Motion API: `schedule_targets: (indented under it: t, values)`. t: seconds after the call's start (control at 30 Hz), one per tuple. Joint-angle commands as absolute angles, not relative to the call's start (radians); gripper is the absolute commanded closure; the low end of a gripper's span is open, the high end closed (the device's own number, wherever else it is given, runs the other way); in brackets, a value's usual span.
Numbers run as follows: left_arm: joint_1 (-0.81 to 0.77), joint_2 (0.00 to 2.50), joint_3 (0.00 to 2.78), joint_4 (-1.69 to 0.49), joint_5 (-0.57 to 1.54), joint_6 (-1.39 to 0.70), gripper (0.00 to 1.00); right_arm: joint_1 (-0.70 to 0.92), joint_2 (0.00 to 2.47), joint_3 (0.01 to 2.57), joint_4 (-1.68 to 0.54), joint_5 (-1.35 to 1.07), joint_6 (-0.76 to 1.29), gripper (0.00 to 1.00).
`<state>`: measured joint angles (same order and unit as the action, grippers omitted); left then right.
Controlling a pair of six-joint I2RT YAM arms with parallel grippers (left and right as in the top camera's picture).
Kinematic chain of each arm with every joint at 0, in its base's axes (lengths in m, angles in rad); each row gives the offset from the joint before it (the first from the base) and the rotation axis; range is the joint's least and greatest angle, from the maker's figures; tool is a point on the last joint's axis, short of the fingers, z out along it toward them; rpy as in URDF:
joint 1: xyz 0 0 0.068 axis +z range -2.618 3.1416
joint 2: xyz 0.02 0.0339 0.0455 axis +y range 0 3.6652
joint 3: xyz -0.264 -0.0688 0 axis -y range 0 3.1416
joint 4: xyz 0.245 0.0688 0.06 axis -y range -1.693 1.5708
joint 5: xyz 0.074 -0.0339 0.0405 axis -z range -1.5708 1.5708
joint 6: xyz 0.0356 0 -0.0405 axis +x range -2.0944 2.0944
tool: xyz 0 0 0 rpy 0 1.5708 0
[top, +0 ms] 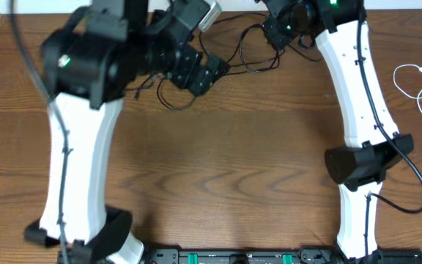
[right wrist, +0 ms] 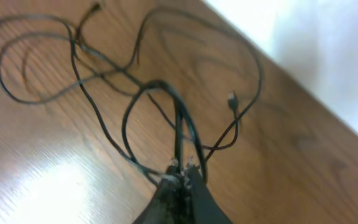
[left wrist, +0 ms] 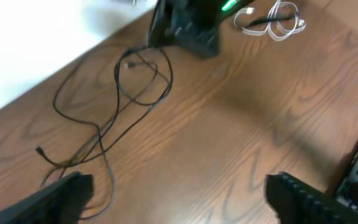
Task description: Untangle cables
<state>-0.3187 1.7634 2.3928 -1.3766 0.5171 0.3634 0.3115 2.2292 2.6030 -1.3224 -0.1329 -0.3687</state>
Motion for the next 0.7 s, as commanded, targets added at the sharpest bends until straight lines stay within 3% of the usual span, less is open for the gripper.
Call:
schedule_targets:
  t: [0.0,0.3,0.33,0.4,0.43,0.5,0.57,0.67]
  values:
    - [-0.334,1.835,2.374,-1.347,0.515,0.365,0.10,0.300,2.120,2.639,-1.304,-0.129,-0.352,0.99]
    - [-0.361,1.873,2.374,-1.302,0.512,0.403,0.11,0.294,2.054,2.639,-1.291,-0.091,-0.339,0.99]
    - [-0.361,1.869,2.374,-1.298,0.512,0.403,0.10,0.294,2.054,2.638,-1.305,-0.092,-0.324,0.91]
    - [-0.361,1.858,2.374,-1.294,0.512,0.403,0.10,0.294,2.059,2.632,-1.331,-0.093,-0.306,0.62]
    - [-0.361,1.849,2.374,-1.292,0.512,0.403,0.10,0.293,2.063,2.623,-1.346,-0.096,-0.307,0.54]
    - [-0.361,1.834,2.374,-1.288,0.513,0.403,0.03,0.293,2.070,2.601,-1.357,-0.096,-0.303,0.46]
    - [-0.361,1.814,2.374,-1.282,0.541,0.403,0.02,0.293,2.082,2.572,-1.363,-0.096,-0.282,0.33]
    - [-0.361,1.794,2.374,-1.266,0.625,0.403,0.02,0.293,2.099,2.509,-1.365,-0.099,-0.245,0.24]
